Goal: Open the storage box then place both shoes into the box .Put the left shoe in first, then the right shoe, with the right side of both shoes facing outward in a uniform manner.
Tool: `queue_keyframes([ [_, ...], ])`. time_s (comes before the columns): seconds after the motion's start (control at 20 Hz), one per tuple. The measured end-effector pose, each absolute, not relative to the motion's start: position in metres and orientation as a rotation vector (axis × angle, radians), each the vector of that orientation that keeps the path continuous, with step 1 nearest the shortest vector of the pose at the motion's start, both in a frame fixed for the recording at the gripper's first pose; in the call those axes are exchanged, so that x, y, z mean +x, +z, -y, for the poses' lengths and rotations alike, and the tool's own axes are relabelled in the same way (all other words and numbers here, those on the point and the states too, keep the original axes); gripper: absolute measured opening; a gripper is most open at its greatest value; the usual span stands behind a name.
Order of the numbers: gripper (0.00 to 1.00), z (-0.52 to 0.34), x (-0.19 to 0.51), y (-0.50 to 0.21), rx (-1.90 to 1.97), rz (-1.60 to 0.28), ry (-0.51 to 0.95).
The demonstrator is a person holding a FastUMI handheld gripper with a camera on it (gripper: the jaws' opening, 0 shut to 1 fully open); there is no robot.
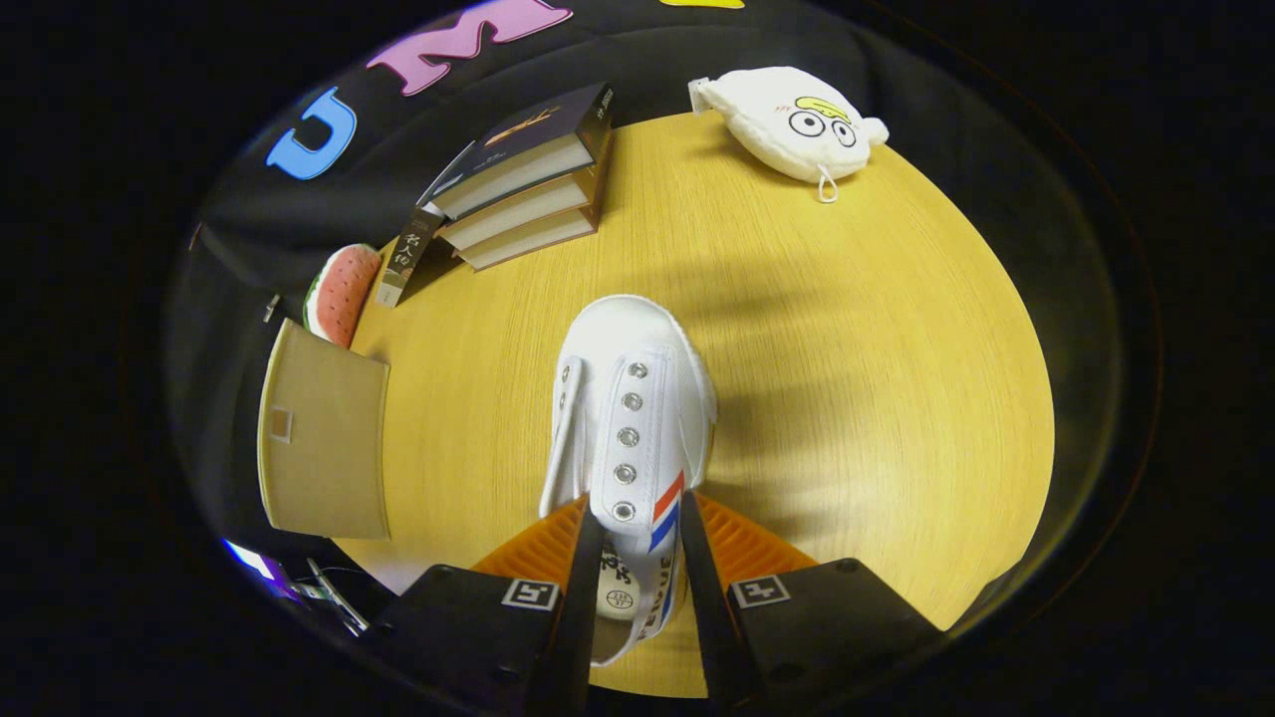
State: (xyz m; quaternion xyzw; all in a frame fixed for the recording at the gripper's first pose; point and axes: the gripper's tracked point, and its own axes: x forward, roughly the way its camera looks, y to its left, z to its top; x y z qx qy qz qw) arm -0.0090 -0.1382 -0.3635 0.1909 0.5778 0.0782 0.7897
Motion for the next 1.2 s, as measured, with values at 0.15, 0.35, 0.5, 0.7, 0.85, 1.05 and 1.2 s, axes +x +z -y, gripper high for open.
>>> queue_keyframes([
  [0.15, 0.28, 0.149, -0.010, -0.370, 0.376, -1.247, 0.148],
  [0.35, 0.08, 0.148, -0.009, -0.368, 0.356, -1.222, 0.155],
  [0.5, 0.07, 0.148, -0.013, -0.364, 0.366, -1.196, 0.135],
  [0.7, 0.07, 0.153, -0.015, -0.338, 0.359, -1.129, 0.114],
  [0.85, 0.06, 0.156, -0.012, -0.317, 0.348, -1.071, 0.085],
  [1.05, 0.05, 0.155, -0.029, -0.345, 0.211, -1.144, 0.080],
  [1.2, 0.05, 0.157, -0.039, -0.358, 0.179, -1.154, 0.053],
])
